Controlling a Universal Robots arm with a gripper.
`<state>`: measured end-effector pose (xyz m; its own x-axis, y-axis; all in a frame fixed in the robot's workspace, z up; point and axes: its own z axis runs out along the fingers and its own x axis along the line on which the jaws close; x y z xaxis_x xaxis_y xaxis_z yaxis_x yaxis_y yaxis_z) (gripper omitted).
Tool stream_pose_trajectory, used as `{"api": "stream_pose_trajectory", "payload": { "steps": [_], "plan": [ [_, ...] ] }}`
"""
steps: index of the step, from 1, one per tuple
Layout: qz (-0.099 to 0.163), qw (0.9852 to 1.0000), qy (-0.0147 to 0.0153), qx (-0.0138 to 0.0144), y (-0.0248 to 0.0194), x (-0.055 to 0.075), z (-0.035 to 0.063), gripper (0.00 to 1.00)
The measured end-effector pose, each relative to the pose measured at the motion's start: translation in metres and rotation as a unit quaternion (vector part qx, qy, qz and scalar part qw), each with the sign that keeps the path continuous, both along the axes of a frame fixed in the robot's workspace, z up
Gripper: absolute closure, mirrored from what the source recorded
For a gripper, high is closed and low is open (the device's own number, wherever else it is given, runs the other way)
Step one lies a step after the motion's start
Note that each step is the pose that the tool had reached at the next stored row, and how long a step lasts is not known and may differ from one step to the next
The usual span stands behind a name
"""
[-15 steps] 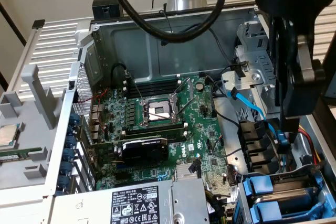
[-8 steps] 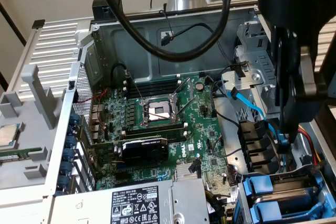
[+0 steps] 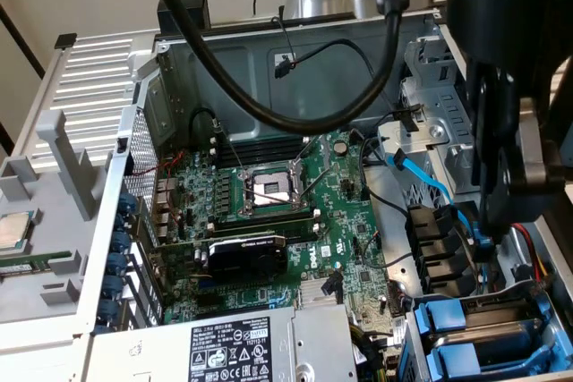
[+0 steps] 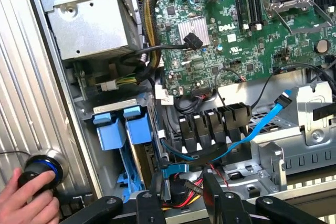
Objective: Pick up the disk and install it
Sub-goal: 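Insert the first disk wire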
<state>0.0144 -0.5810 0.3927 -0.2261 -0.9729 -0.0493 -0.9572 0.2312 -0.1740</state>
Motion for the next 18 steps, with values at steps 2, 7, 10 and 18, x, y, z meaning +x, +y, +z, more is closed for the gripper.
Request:
{"api": "stream_pose_trajectory", "payload": {
  "steps": [2,7,10,18],
  "plan": [
    [0.001,1.0,0.0017,0.0017,-0.0017,0.0008,0.0,0.56],
    [0.004,1.0,0.0027,0.0086,-0.005,0.0018,0.0,0.56],
    [0.012,0.9999,0.0028,0.0092,-0.0062,0.0021,0.0,0.56],
    [0.023,0.9997,0.0029,0.0104,-0.0082,0.0024,0.0,0.56]
  ]
}}
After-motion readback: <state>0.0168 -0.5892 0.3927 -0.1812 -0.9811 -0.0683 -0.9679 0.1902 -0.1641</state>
